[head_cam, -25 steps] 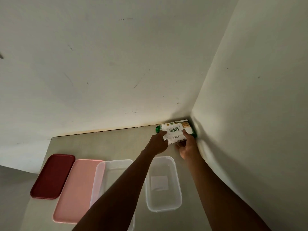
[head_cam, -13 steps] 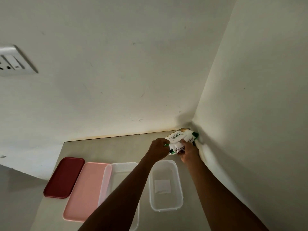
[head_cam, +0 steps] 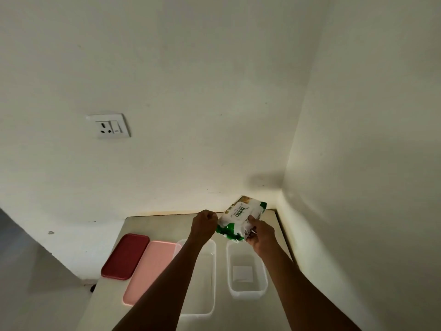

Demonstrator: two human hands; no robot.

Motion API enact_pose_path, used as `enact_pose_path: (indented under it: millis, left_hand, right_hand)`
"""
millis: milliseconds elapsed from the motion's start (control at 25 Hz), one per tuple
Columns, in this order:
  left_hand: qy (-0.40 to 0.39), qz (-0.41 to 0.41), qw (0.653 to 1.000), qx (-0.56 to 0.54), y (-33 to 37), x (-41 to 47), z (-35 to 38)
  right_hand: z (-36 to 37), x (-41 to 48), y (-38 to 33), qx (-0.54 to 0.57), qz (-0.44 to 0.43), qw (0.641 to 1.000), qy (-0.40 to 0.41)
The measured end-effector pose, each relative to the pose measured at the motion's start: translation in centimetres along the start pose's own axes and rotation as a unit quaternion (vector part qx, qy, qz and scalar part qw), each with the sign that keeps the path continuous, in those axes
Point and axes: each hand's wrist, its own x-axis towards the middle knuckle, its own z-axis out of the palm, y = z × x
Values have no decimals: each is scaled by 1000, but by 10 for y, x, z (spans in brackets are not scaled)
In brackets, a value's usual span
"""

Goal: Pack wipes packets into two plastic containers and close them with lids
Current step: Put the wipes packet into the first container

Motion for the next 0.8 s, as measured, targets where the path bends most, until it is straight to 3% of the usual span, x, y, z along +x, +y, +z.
enact_pose_path:
  millis: [160, 560, 720, 800]
  left_hand:
    - [-42, -54, 994, -90, -25, -36, -39]
    - [-79, -81, 989, -91, -136, -114, -73]
    - [-72, -66, 992, -82, -148, -118, -84]
    - [-72, -54, 995, -37, -148, -117, -90]
  right_hand:
    - [18, -39, 39, -54, 12, 998, -29]
    - [19, -88, 144, -165, 93, 982, -6]
    - [31, -91, 155, -171, 80, 981, -32]
    - [38, -88, 154, -266, 39, 963, -29]
